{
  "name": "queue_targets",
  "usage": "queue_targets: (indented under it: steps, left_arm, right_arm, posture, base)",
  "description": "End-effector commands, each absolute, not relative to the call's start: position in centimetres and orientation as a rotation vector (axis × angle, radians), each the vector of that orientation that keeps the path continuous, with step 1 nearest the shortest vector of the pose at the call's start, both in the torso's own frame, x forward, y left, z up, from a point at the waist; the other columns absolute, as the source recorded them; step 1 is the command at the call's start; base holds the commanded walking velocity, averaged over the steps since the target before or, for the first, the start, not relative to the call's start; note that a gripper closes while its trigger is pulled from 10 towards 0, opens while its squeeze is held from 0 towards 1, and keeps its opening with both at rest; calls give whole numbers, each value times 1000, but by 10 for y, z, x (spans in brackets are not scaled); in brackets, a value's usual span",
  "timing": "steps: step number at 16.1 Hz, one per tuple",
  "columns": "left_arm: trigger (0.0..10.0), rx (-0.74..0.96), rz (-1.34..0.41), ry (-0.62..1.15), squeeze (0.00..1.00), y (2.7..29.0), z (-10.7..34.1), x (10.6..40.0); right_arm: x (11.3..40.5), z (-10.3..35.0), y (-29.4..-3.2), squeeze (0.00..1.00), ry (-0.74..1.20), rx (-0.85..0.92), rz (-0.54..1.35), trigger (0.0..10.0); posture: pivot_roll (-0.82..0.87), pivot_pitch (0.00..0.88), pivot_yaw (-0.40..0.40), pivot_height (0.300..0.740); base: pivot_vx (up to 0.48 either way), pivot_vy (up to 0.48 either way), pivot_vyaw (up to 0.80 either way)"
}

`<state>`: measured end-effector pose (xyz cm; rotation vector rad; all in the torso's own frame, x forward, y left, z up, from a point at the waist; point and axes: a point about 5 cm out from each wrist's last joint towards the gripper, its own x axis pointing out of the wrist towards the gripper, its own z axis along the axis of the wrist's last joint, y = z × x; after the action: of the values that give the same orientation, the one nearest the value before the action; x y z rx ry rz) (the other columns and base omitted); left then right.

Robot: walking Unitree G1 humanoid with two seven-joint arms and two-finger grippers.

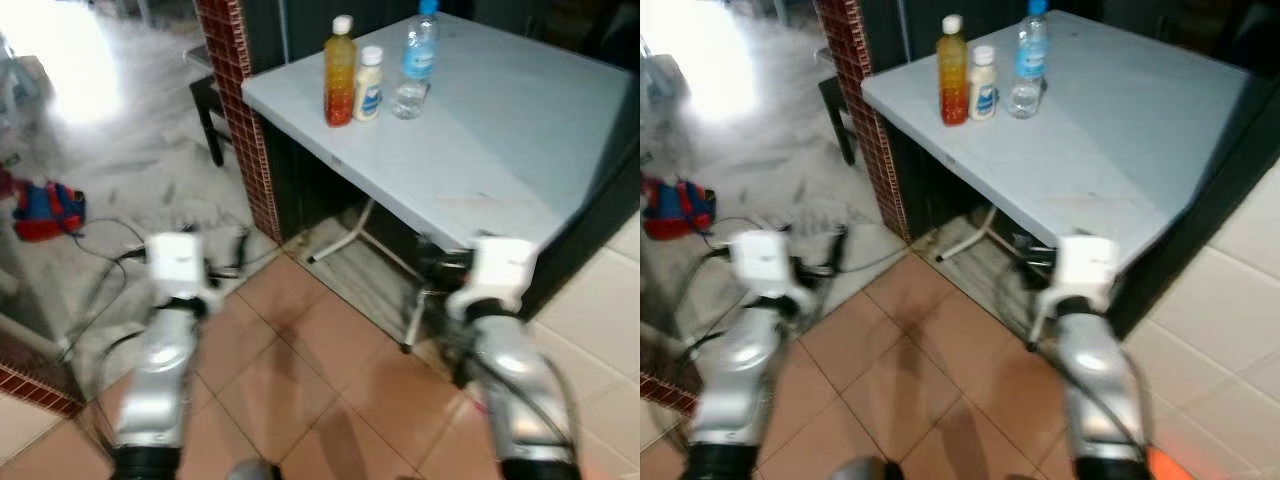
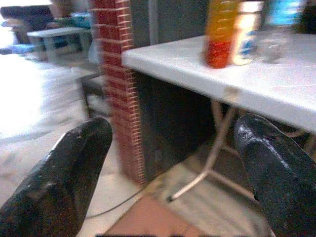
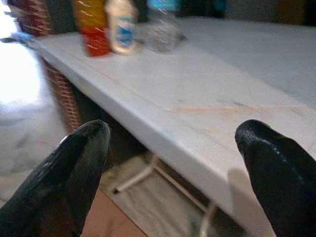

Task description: Restocking fridge

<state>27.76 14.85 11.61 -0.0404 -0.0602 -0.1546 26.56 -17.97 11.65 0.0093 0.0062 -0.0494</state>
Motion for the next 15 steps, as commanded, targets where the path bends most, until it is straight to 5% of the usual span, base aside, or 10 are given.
queue_targets:
  steps: [1, 12, 15]
  left_arm:
    - [10000, -20, -125, -43, 0, 161, 114, 278]
    - [10000, -59, -152, -31, 0, 149, 111, 277]
    - [10000, -61, -158, -8, 0, 145, 100, 278]
  right_arm:
    - [269, 119, -162, 0, 4, 21, 28, 10000]
    - [271, 119, -168, 0, -6, -97, -40, 10000]
    - [270, 114, -169, 0, 10, -119, -11, 10000]
  posture:
    - [-45, 76, 60, 740]
    - [-56, 84, 50, 740]
    - [-60, 53, -7, 740]
  base:
    - [341, 337, 0]
    - [291, 382, 0]
    - [100, 125, 0]
